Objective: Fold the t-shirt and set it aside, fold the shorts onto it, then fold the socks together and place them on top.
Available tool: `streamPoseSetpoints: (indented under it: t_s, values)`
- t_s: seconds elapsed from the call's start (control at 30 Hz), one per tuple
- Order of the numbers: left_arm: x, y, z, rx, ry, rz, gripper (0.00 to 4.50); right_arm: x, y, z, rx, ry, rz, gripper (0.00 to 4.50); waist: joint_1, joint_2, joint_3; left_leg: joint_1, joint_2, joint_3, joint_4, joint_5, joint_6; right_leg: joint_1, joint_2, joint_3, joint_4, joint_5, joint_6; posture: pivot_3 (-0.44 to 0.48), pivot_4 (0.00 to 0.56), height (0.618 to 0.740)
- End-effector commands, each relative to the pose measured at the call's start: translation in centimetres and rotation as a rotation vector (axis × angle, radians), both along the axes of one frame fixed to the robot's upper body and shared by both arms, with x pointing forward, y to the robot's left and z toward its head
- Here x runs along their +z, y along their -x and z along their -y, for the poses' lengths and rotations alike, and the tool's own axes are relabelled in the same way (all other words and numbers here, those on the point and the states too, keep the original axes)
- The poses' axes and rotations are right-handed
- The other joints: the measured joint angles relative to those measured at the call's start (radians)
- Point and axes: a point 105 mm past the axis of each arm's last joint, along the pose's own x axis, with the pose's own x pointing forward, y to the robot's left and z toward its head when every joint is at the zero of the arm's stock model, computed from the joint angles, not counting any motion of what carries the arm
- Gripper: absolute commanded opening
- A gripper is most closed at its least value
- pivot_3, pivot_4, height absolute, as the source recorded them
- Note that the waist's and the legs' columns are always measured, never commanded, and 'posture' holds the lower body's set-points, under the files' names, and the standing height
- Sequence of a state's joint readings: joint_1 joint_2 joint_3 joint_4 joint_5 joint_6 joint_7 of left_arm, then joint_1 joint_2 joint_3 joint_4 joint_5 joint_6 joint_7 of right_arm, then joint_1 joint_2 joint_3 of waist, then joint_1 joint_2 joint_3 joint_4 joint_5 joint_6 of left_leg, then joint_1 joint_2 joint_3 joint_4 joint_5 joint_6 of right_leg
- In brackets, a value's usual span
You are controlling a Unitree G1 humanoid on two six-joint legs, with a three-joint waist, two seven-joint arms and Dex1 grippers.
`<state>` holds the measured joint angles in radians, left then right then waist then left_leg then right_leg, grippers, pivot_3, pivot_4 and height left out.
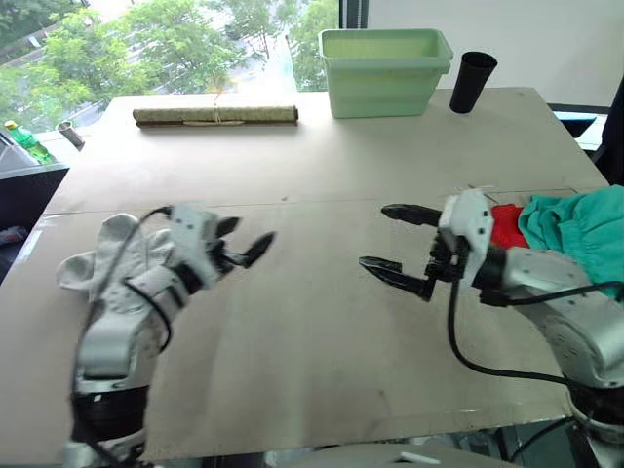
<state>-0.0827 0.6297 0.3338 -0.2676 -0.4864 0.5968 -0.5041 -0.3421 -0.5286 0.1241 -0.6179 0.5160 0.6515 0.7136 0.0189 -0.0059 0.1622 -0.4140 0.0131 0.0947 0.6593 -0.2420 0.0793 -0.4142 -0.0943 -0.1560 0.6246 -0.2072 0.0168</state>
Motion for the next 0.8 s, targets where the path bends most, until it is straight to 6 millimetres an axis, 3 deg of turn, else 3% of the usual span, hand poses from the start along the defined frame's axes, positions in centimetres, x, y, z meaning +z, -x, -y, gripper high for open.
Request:
streamPoseSetpoints:
  t_s: [0.03, 0.13, 0.2, 0.33, 0.5, 0.6, 0.63, 0.8]
  values:
    - [1.4, 1.3, -3.7, 0.149, -0.131, -0.001, 4.5, 0.5, 0.5, -1.1, 0.072, -0.024, 0.054, 4.39, 0.001, -0.001, 0.0, 0.0, -0.001, 0.0, 0.0, 0.0, 0.0, 0.0, -0.001, 0.0, 0.0, -0.001, -0.001, 0.0, 0.15, 0.727]
    - [0.7, 2.3, -6.5, 0.242, -0.206, -0.086, 4.5, -0.5, 0.2, -2.1, 0.091, -0.024, 0.044, 4.39, -0.002, -0.001, -0.001, 0.0, -0.001, 0.0, 0.0, 0.0, 0.0, 0.0, -0.001, 0.0, 0.0, -0.001, -0.002, 0.0, 0.15, 0.727]
    - [0.3, 2.8, -6.8, 0.255, -0.252, -0.123, 4.5, -1.1, 0.2, -2.3, 0.101, -0.005, 0.057, 4.39, -0.002, -0.001, 0.0, 0.0, -0.001, 0.0, 0.0, 0.0, -0.001, 0.0, -0.001, 0.0, 0.0, -0.001, -0.002, 0.0, 0.15, 0.727]
    - [-2.0, 3.3, -10.2, 0.438, -0.31, -0.26, 4.5, -0.2, -0.5, -2.3, 0.077, -0.073, 0.058, 4.39, -0.002, -0.001, 0.0, 0.0, -0.001, 0.0, -0.001, 0.0, -0.001, -0.001, -0.002, 0.0, 0.0, -0.001, -0.002, 0.0, 0.15, 0.727]
    - [-5.2, 2.0, -11.0, 0.466, -0.258, -0.386, 4.5, -0.7, -1.3, -1.8, 0.021, -0.028, 0.086, 4.39, 0.005, 0.001, -0.001, 0.001, -0.001, 0.0, -0.001, 0.0, -0.001, -0.001, -0.002, -0.001, 0.001, -0.001, -0.002, 0.0, 0.15, 0.727]
    - [-7.1, 1.1, -10.7, 0.444, -0.168, -0.455, 3.7, -0.5, -1.4, -1.8, 0.008, -0.03, 0.088, 4.5, 0.012, 0.005, -0.003, 0.002, -0.002, 0.0, -0.001, 0.001, -0.003, -0.001, -0.003, -0.001, 0.002, -0.001, -0.002, 0.0, 0.15, 0.727]
    - [-7.1, 0.7, -9.8, 0.399, -0.135, -0.447, 3.13, -0.6, -1.4, -1.7, 0.004, -0.019, 0.091, 4.5, 0.013, 0.007, -0.004, 0.002, -0.002, 0.0, -0.002, 0.002, -0.003, 0.0, -0.003, -0.001, 0.002, -0.001, -0.002, 0.0, 0.15, 0.727]
    - [-6.9, 0.4, -3.2, 0.081, 0.062, -0.413, 0.81, -0.7, -1.4, -0.7, -0.038, 0.008, 0.09, 4.5, 0.022, 0.011, -0.006, 0.004, -0.002, 0.0, -0.006, 0.002, -0.005, 0.0, -0.005, -0.001, 0.002, -0.001, -0.002, 0.0, 0.15, 0.727]
